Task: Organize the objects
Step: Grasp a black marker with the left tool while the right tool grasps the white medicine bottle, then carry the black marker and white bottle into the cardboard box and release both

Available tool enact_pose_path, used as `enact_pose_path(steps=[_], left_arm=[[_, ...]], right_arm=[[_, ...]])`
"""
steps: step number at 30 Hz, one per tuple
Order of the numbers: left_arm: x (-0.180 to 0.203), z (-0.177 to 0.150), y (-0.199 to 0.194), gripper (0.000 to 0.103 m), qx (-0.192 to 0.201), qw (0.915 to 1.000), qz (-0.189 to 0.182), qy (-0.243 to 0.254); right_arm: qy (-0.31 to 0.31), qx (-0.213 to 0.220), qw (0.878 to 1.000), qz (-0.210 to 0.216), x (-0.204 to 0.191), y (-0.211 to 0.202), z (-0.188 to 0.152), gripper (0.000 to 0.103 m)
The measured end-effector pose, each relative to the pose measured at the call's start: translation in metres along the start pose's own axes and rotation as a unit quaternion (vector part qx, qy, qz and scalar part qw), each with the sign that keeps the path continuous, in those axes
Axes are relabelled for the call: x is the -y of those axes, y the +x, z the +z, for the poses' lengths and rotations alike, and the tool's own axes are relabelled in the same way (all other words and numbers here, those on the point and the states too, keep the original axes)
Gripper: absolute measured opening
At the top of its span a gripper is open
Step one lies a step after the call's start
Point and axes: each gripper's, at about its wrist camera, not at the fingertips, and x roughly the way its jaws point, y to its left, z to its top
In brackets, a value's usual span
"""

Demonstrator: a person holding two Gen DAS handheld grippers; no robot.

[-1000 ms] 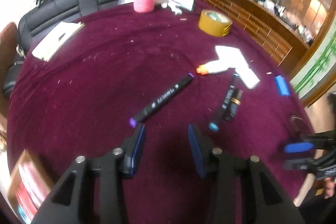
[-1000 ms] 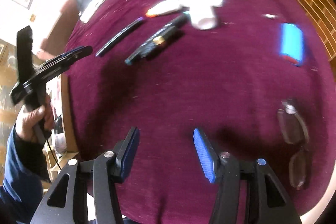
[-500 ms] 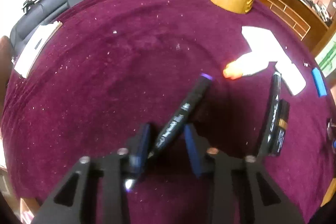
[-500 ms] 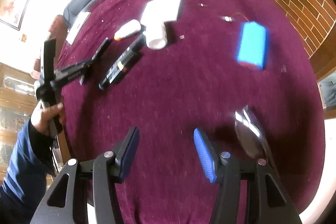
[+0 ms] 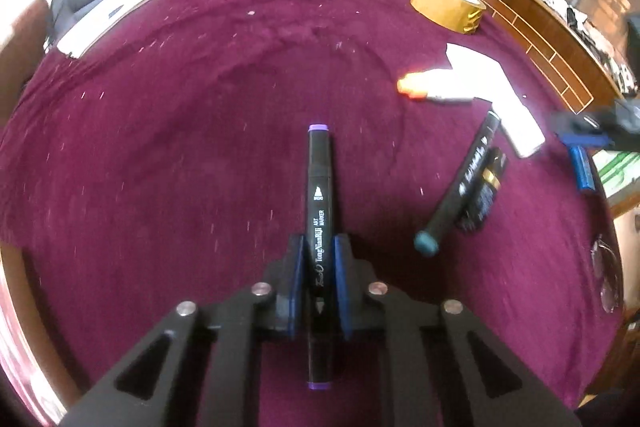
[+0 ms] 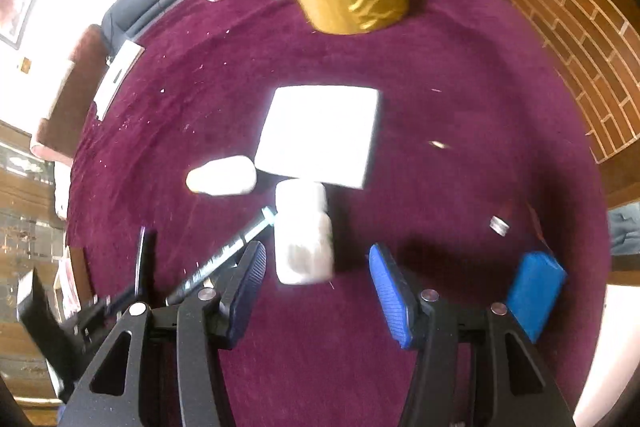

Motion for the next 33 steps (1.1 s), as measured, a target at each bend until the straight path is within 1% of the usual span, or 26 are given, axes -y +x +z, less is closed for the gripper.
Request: enact_pose_path(steps=[2, 4, 5, 6, 10, 14, 16, 21, 25, 28, 33], left_arm=[[-0.002, -0.009, -0.005, 0.014, 0.0, 0.9999, -0.004, -0.015], [-0.005, -0.017, -0.009, 0.014, 0.0, 0.9996, -0.007, -0.027], [-0.006, -0.02, -0.01, 0.014, 0.0, 0.9994, -0.008, -0.033], [-0.006, -0.022, -0.012, 0.014, 0.001, 0.9992, -0.009, -0.039], [-0.008, -0.029, -0.015, 0.014, 0.007, 0.9982, -0.016, -0.057], [-0.012, -0.034, -0.021, 0.014, 0.013, 0.996, -0.036, -0.081], [-0.012, -0.036, -0.026, 0.014, 0.019, 0.9955, -0.041, -0.083], [-0.008, -0.041, -0.037, 0.014, 0.025, 0.995, -0.05, -0.082], [-0.007, -0.047, -0.049, 0.014, 0.034, 0.9944, -0.055, -0.084], [-0.007, -0.054, -0.065, 0.014, 0.046, 0.9934, -0.058, -0.088], [-0.019, -0.065, -0.096, 0.014, 0.069, 0.9908, -0.058, -0.101]], right_arm=[[-0.006, -0.004, 1.0, -0.012, -0.003, 0.01, 0.004, 0.058], [-0.011, -0.021, 1.0, -0.013, -0.006, 0.023, 0.005, 0.048], [-0.011, -0.027, 1.0, -0.013, -0.006, 0.026, 0.004, 0.044], [-0.018, -0.018, 1.0, -0.019, -0.008, 0.025, 0.003, 0.037], [-0.024, -0.015, 1.0, -0.013, -0.01, 0.02, -0.009, 0.037], [-0.034, -0.007, 0.999, -0.001, -0.012, 0.003, -0.034, 0.037], [-0.038, -0.004, 0.999, 0.005, -0.014, -0.004, -0.05, 0.037], [-0.04, -0.002, 0.999, 0.028, -0.023, -0.017, -0.073, 0.037], [-0.059, -0.004, 0.997, 0.053, -0.043, -0.023, -0.087, 0.037], [-0.078, -0.006, 0.994, 0.07, -0.063, -0.027, -0.097, 0.037], [-0.119, -0.013, 0.988, 0.094, -0.109, -0.026, -0.106, 0.037]])
